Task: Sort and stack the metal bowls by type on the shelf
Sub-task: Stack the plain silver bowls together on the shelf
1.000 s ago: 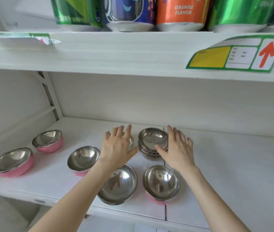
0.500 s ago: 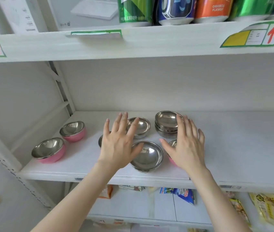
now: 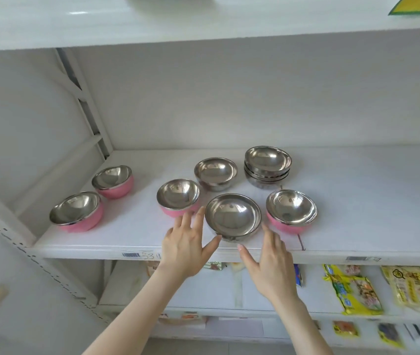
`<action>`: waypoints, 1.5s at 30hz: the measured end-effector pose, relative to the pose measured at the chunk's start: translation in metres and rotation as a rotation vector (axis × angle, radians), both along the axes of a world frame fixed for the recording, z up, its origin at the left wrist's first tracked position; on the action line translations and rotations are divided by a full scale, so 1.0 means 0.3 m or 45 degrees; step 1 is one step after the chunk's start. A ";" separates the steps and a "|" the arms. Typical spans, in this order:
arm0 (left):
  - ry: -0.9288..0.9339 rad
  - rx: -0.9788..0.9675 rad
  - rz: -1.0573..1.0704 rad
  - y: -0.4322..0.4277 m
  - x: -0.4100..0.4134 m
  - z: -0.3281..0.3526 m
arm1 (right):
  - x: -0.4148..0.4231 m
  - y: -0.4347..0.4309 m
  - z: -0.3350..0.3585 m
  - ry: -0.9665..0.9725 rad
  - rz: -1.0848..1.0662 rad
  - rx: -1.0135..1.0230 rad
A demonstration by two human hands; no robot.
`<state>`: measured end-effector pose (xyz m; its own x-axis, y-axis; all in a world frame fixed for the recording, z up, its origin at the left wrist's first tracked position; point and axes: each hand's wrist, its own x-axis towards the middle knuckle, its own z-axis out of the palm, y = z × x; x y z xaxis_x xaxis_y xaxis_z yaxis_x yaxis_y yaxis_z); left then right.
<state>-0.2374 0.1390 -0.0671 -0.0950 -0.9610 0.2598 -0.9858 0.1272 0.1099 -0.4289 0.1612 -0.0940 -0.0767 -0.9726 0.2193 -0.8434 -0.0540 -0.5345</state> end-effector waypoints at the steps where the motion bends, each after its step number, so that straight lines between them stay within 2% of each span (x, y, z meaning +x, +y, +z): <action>1: 0.067 0.084 0.014 -0.024 -0.003 -0.024 | 0.007 -0.016 -0.017 -0.076 -0.003 0.063; 5: 0.519 0.375 0.079 -0.133 -0.019 -0.085 | 0.016 -0.111 -0.053 -0.398 -0.041 0.228; 9: 0.733 0.387 0.037 -0.210 -0.038 -0.106 | 0.024 -0.204 -0.053 -0.508 -0.098 0.239; 18: 0.705 0.195 0.037 -0.223 -0.005 0.020 | 0.070 -0.246 0.067 -0.552 -0.109 0.139; 27: 0.604 -0.003 -0.190 -0.283 -0.059 0.309 | -0.031 -0.306 0.323 -0.463 -0.168 -0.116; 35: 0.589 0.048 -0.268 -0.440 -0.236 0.379 | -0.237 -0.469 0.406 -0.440 -0.175 -0.103; 45: 0.735 0.121 -0.099 -0.675 -0.408 0.315 | -0.428 -0.812 0.363 -0.329 0.014 0.010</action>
